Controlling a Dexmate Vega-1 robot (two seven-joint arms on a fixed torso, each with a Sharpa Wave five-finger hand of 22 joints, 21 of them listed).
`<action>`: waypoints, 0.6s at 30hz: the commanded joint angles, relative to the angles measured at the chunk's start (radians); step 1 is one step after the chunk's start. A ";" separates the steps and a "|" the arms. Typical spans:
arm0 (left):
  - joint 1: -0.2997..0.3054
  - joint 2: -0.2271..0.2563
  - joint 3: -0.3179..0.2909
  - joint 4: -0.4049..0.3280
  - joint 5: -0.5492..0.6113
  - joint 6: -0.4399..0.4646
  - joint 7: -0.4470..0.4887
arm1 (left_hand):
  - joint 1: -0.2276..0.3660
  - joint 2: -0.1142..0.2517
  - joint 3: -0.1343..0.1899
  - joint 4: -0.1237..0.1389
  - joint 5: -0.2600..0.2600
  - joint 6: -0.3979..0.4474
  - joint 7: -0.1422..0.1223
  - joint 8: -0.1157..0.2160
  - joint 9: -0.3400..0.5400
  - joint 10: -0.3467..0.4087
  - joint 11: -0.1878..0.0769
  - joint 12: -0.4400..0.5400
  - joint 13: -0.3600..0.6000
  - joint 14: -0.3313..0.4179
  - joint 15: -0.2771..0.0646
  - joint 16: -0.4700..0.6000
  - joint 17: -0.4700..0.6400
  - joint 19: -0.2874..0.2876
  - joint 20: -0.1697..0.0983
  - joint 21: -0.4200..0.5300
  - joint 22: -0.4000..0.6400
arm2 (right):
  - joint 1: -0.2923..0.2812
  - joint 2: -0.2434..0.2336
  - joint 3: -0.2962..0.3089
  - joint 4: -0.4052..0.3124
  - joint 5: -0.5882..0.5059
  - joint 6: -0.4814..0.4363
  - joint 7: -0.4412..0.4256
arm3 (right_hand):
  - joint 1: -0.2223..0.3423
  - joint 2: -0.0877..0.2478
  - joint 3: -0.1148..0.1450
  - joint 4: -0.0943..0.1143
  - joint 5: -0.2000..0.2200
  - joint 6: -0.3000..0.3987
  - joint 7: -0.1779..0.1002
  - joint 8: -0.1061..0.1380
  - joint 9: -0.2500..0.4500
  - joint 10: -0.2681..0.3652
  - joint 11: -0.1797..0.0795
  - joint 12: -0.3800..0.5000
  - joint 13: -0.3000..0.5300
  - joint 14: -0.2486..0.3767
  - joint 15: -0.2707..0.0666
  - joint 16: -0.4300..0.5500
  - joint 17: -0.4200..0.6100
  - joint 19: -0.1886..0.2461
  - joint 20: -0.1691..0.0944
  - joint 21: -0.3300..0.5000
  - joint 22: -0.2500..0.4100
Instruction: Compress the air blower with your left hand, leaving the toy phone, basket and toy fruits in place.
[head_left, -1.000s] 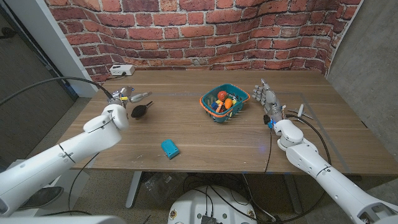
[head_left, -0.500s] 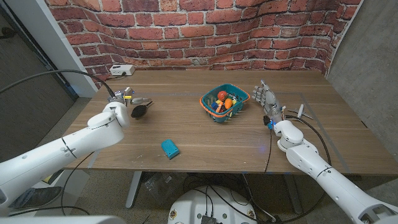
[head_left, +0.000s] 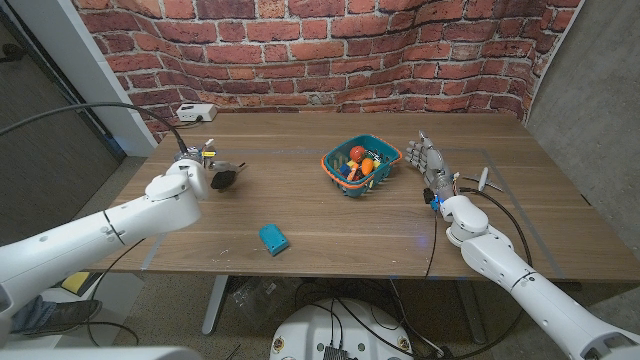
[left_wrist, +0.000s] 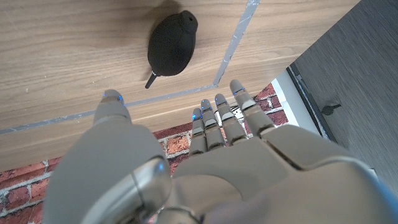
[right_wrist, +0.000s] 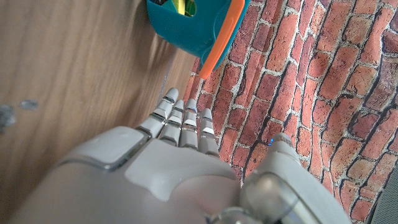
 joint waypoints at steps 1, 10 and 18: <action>-0.090 0.025 0.091 0.032 0.068 0.001 -0.139 | 0.012 0.005 0.000 -0.008 -0.004 0.011 -0.006 0.003 0.005 0.010 -0.006 -0.005 0.004 0.007 -0.010 0.004 0.004 0.009 -0.002 0.007 0.002 | 0.000 -0.005 -0.009 -0.020 -0.014 -0.020 -0.011 | 0.007 0.005 0.002 -0.001 -0.001 0.008 0.007 -0.002 0.004 0.012 0.000 -0.001 0.006 0.008 0.000 -0.004 0.001 0.009 0.001 -0.003 0.003; -0.178 0.026 0.180 0.064 0.185 -0.001 -0.308 | 0.069 0.013 0.016 -0.034 -0.004 0.034 -0.022 0.007 0.006 0.022 -0.028 -0.006 0.005 0.021 -0.025 0.002 0.003 0.015 -0.009 0.004 0.002 | 0.002 -0.005 -0.017 -0.032 -0.035 -0.035 -0.031 | 0.007 0.006 0.003 -0.002 -0.001 0.008 0.008 -0.003 0.004 0.012 0.001 -0.002 0.006 0.009 0.000 -0.004 0.001 0.010 0.002 -0.006 0.003; -0.202 0.012 0.209 0.082 0.282 0.006 -0.397 | 0.089 0.017 0.022 -0.043 -0.004 0.034 -0.027 0.004 0.006 0.022 -0.033 -0.008 0.005 0.024 -0.029 0.000 0.003 0.016 -0.012 0.002 0.002 | -0.012 -0.009 -0.013 -0.054 -0.038 -0.043 -0.048 | 0.007 0.007 0.003 -0.002 -0.001 0.008 0.008 -0.003 0.004 0.013 0.000 -0.002 0.006 0.009 0.000 -0.005 0.001 0.011 0.002 -0.008 0.003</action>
